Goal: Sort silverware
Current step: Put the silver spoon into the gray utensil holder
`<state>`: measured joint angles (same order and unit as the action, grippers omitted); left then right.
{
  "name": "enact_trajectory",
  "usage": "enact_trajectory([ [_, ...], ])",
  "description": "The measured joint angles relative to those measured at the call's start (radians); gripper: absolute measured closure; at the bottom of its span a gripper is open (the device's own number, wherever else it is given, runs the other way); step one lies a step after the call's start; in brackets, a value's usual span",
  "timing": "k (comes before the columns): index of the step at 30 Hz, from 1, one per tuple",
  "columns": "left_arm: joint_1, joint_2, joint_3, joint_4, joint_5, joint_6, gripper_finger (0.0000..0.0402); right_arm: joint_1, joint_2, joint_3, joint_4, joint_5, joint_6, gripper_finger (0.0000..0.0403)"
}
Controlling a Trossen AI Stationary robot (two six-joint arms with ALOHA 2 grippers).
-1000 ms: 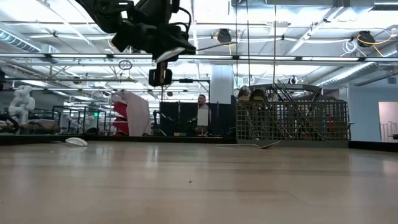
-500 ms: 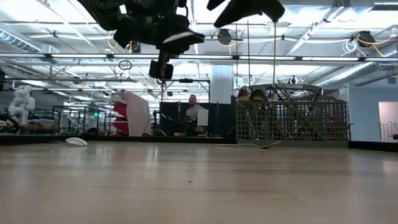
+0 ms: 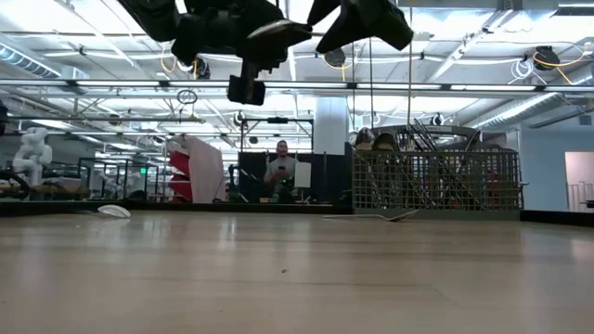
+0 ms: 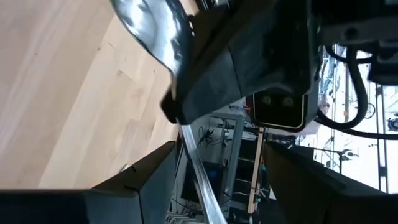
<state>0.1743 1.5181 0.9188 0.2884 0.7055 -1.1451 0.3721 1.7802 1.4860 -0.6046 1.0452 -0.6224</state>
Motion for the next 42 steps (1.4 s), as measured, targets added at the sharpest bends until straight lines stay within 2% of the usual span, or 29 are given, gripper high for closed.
enact_trajectory([
  [4, -0.014, 0.0, 0.0, 0.003, 0.0, 0.003, 0.0395, -0.005, 0.0, 0.0, 0.016, 0.009, 0.0, 0.0177],
  [8, -0.015, -0.002, 0.001, 0.012, 0.005, 0.008, 0.0395, 0.004, 0.0, 0.0, 0.067, 0.028, -0.017, 0.0212],
  [14, -0.014, -0.002, 0.001, 0.074, 0.005, 0.0, 0.0395, 0.012, 0.0, 0.0, 0.069, 0.02, -0.003, 0.0313],
  [18, -0.015, -0.002, 0.001, 0.087, 0.004, -0.01, 0.0394, 0.016, -0.001, -0.001, 0.047, -0.061, 0.067, 0.0388],
  [21, -0.014, -0.001, 0.0, 0.088, -0.003, 0.012, 0.0384, 0.016, -0.002, -0.001, 0.031, -0.097, 0.181, 0.0396],
  [25, -0.005, -0.001, 0.0, 0.094, -0.01, 0.108, 0.035, 0.018, -0.004, -0.001, 0.007, -0.109, 0.322, 0.0401],
  [29, 0.025, -0.001, 0.0, 0.095, 0.015, 0.22, 0.032, 0.019, -0.013, 0.0, -0.01, -0.184, 0.419, 0.0403],
  [30, 0.039, -0.001, 0.0, 0.097, -0.006, 0.24, 0.0316, 0.02, -0.014, 0.0, -0.016, -0.222, 0.447, 0.0402],
  [34, 0.103, 0.0, 0.001, 0.102, -0.031, 0.299, 0.0311, 0.027, -0.017, 0.0, -0.069, -0.311, 0.536, 0.0402],
  [39, 0.175, 0.0, 0.001, 0.095, -0.021, 0.374, 0.0311, 0.018, -0.028, 0.001, -0.092, -0.332, 0.633, 0.0402],
  [42, 0.202, 0.0, 0.001, 0.095, -0.022, 0.402, 0.0311, 0.0, -0.078, -0.013, -0.129, -0.416, 0.734, 0.0402],
])
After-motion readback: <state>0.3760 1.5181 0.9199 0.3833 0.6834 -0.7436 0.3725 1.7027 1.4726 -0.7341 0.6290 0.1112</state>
